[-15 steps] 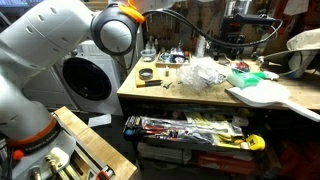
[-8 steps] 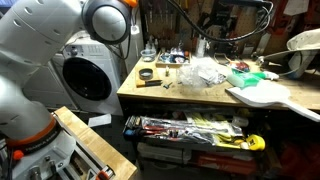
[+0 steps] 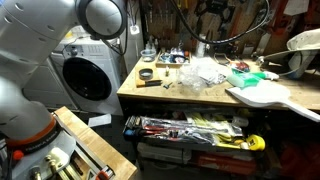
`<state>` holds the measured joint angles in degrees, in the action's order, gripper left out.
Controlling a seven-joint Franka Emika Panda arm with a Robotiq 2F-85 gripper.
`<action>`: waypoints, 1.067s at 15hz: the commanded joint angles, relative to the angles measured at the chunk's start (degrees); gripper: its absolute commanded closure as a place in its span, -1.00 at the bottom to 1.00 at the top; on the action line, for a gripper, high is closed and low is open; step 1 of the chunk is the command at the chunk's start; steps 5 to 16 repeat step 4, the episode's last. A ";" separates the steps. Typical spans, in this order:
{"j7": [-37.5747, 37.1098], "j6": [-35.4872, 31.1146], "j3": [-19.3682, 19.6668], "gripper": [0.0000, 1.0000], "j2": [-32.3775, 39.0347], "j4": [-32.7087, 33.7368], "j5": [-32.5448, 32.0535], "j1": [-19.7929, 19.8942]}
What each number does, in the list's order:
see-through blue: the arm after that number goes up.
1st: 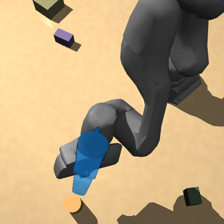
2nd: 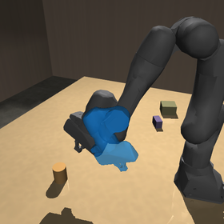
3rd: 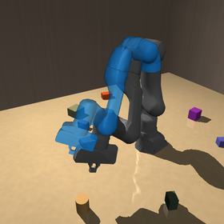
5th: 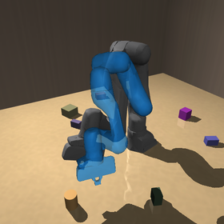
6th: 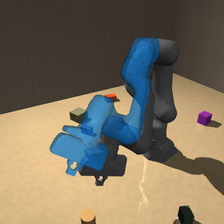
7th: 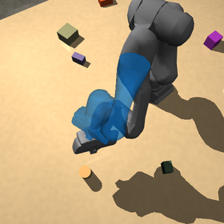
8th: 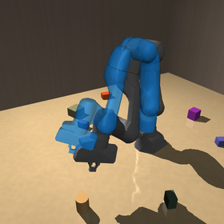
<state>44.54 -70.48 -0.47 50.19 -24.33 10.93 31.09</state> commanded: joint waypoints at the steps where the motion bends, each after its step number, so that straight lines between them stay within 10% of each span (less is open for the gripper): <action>1: -0.53 -0.11 -0.73 -1.00 -0.23 -0.31 -0.46 0.41; 16: -0.42 -0.12 -0.73 -1.00 -0.23 -0.31 -0.49 0.16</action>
